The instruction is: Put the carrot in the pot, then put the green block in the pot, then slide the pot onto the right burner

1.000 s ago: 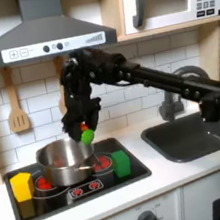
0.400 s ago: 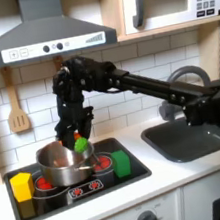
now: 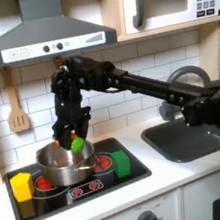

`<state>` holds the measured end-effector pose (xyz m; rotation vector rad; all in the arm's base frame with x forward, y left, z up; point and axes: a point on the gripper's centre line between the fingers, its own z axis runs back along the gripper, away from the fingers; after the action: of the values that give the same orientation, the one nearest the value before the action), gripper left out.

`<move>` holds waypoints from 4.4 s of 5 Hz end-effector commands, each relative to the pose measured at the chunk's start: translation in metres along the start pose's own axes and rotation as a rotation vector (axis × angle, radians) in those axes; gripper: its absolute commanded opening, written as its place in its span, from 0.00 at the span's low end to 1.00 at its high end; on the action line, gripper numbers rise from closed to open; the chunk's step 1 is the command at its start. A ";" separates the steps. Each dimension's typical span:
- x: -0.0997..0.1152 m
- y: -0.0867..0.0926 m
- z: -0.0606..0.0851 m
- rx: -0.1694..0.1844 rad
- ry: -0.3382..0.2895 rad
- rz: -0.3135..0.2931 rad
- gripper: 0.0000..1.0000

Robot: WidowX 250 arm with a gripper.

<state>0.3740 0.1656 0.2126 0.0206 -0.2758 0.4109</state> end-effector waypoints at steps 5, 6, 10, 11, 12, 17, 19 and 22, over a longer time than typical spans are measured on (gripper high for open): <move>-0.014 0.002 -0.024 0.013 0.051 -0.031 1.00; -0.005 0.007 -0.013 0.002 0.013 -0.014 1.00; -0.031 -0.036 0.022 -0.096 -0.038 -0.146 1.00; -0.045 -0.044 0.026 -0.110 -0.035 -0.176 1.00; -0.054 -0.044 0.031 -0.113 -0.037 -0.195 1.00; -0.088 -0.034 0.002 -0.037 0.082 -0.288 1.00; -0.084 -0.037 -0.007 -0.017 0.101 -0.308 1.00; -0.085 -0.046 -0.017 -0.038 0.111 -0.331 1.00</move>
<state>0.3209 0.0915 0.1745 0.0061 -0.1650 0.0805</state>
